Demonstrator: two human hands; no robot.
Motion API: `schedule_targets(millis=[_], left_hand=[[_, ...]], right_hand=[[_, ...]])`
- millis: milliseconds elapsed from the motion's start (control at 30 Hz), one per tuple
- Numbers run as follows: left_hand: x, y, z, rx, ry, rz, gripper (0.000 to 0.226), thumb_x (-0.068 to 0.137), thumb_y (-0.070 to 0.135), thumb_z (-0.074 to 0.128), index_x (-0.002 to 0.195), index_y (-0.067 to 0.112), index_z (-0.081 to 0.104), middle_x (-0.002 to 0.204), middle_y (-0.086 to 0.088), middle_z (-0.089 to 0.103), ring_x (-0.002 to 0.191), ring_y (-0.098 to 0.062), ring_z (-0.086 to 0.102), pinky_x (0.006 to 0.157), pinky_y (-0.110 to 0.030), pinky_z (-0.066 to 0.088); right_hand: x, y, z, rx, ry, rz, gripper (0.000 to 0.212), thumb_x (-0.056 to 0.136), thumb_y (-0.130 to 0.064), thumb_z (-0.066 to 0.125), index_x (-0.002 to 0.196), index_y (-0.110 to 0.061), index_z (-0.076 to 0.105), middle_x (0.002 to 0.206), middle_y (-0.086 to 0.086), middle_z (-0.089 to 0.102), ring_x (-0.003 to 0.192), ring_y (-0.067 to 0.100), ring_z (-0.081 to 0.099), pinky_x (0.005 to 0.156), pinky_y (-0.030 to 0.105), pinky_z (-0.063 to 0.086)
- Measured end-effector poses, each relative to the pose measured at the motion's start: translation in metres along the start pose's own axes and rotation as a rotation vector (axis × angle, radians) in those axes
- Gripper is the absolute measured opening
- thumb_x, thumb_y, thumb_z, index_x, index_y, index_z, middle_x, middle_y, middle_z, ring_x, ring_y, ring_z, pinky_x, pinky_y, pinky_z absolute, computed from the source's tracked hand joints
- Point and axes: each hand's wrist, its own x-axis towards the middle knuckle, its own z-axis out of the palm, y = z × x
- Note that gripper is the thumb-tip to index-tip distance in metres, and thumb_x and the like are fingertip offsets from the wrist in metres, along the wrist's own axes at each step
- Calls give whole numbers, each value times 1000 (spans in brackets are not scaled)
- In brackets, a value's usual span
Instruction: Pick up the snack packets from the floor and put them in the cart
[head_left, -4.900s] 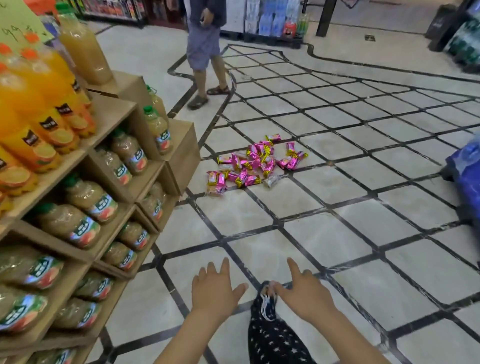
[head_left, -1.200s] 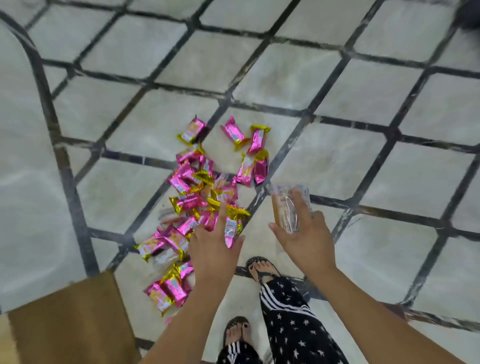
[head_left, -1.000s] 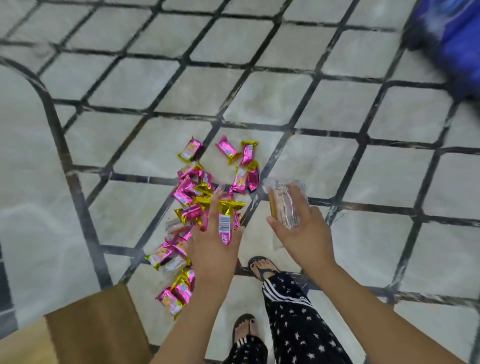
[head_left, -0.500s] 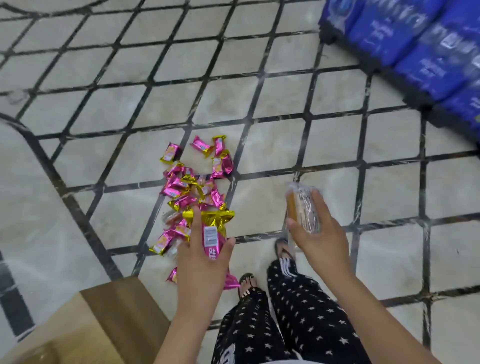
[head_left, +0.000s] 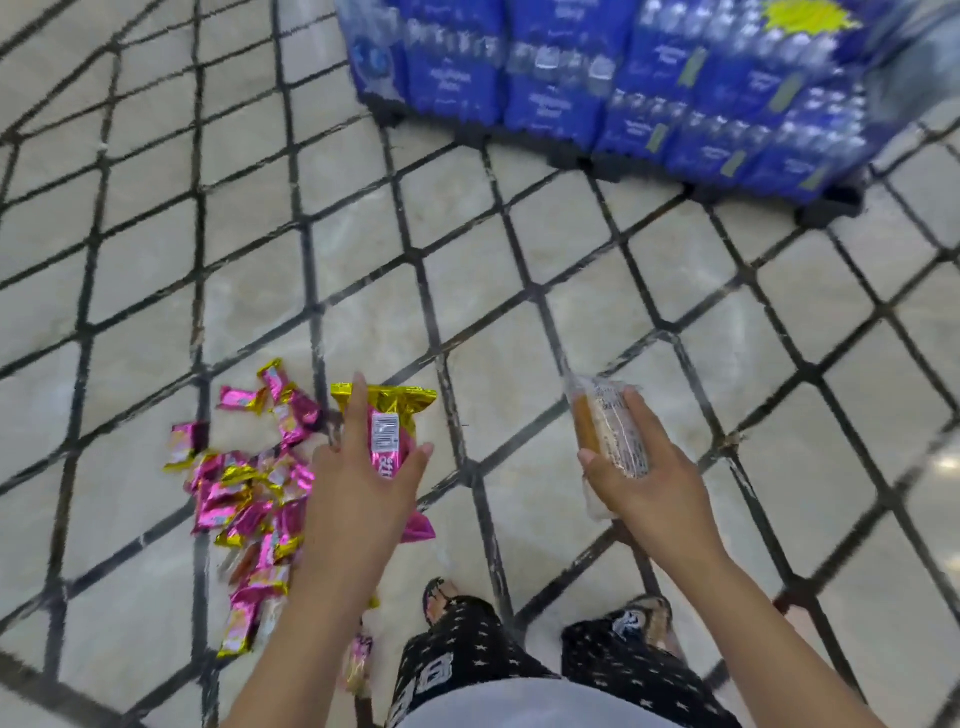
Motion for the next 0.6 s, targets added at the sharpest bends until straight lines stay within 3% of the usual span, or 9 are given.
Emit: schedule_targets(millis=[100, 233, 367, 500, 600], left_hand=[[-7, 67, 53, 46, -95, 81, 91, 87, 53, 64, 153, 49, 2, 104, -18, 52, 78, -27, 47, 64, -34, 34], [-33, 155, 134, 70, -225, 210, 92, 86, 51, 66, 152, 51, 1, 103, -12, 51, 74, -22, 47, 63, -32, 34], [-68, 232, 214, 56, -341, 330, 92, 88, 48, 65, 149, 55, -3, 109, -1, 45, 79, -13, 46, 69, -29, 36], [-108, 290, 288, 111, -464, 429, 91, 87, 54, 64, 148, 58, -4, 105, -9, 48, 75, -17, 53, 64, -29, 42], [-139, 326, 332, 156, -583, 525, 92, 87, 53, 64, 149, 56, -4, 103, -9, 47, 77, -18, 54, 69, -30, 46]], right_hand=[[-1, 49, -60, 45, 77, 92, 75, 84, -55, 65, 145, -57, 22, 109, -6, 56, 94, 14, 58, 80, 35, 52], [-7, 117, -145, 136, 212, 228, 75, 85, -52, 65, 147, -52, 23, 111, -13, 51, 93, 10, 54, 68, 19, 43], [-20, 188, -218, 177, 310, 327, 74, 84, -52, 66, 145, -53, 25, 113, -13, 52, 98, 11, 54, 76, 28, 44], [-40, 249, -278, 234, 401, 410, 75, 84, -54, 65, 147, -51, 25, 115, -9, 54, 100, 13, 55, 77, 28, 46], [-58, 285, -312, 300, 510, 471, 76, 84, -54, 65, 147, -51, 24, 119, -13, 52, 105, 14, 54, 87, 35, 50]])
